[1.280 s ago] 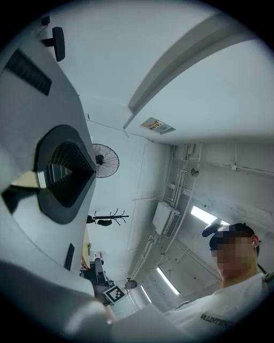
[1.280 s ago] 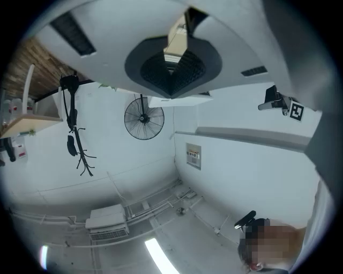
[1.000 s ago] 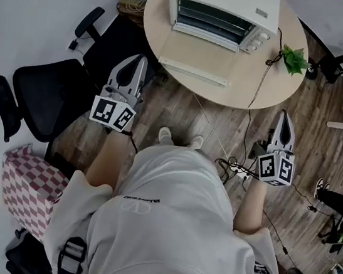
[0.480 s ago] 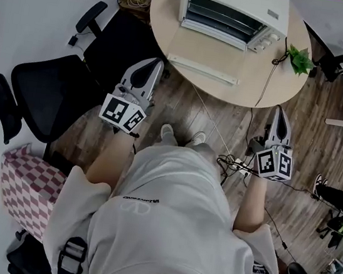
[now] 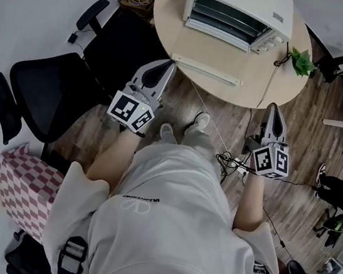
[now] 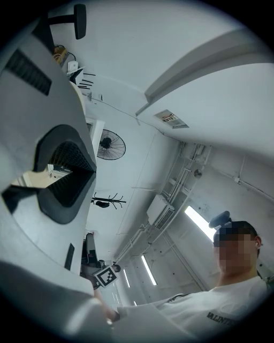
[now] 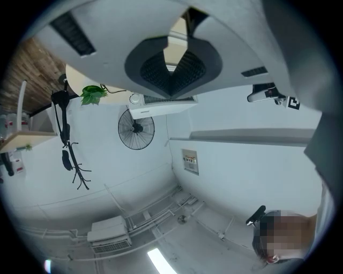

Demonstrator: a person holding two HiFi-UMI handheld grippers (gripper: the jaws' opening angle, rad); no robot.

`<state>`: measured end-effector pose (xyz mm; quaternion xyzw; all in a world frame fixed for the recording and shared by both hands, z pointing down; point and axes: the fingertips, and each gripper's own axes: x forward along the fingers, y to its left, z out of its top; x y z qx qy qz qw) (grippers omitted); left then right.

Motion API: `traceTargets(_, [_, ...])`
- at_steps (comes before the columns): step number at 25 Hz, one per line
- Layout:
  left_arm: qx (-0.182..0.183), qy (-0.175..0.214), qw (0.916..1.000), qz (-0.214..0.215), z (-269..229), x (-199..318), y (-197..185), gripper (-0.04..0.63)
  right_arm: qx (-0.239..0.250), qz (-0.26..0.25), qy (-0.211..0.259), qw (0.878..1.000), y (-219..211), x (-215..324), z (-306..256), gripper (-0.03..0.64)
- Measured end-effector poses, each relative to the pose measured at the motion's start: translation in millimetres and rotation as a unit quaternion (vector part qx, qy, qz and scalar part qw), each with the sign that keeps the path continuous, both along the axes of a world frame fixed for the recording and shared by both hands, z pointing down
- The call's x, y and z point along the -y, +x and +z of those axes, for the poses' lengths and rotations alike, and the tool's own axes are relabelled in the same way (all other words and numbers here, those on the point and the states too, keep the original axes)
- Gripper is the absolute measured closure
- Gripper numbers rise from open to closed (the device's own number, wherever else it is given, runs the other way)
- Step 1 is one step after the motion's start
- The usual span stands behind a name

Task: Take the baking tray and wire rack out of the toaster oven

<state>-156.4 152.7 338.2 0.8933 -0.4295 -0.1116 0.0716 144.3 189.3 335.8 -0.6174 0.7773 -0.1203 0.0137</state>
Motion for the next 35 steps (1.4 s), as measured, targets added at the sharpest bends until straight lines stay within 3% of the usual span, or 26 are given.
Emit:
traceTargets(11, [-0.002, -0.042, 0.9991, -0.001, 19, 25, 27, 0.595, 0.037, -0.029, -0.013, 0.999, -10, 33, 15, 0.618])
traceTargets(20, [-0.009, -0.059, 0.9982, -0.001, 26, 63, 59, 0.594, 0.057, -0.087, -0.022, 0.994, -36, 86, 25, 0.618])
traceTargets(29, [-0.009, -0.082, 0.9965, -0.009, 41, 117, 98, 0.595, 0.094, -0.139, -0.056, 0.984, -38, 149, 50, 0.618])
traceTargets(35, [-0.030, -0.108, 0.9936, -0.013, 56, 152, 125, 0.595, 0.131, -0.172, -0.088, 0.972, -35, 186, 71, 0.617])
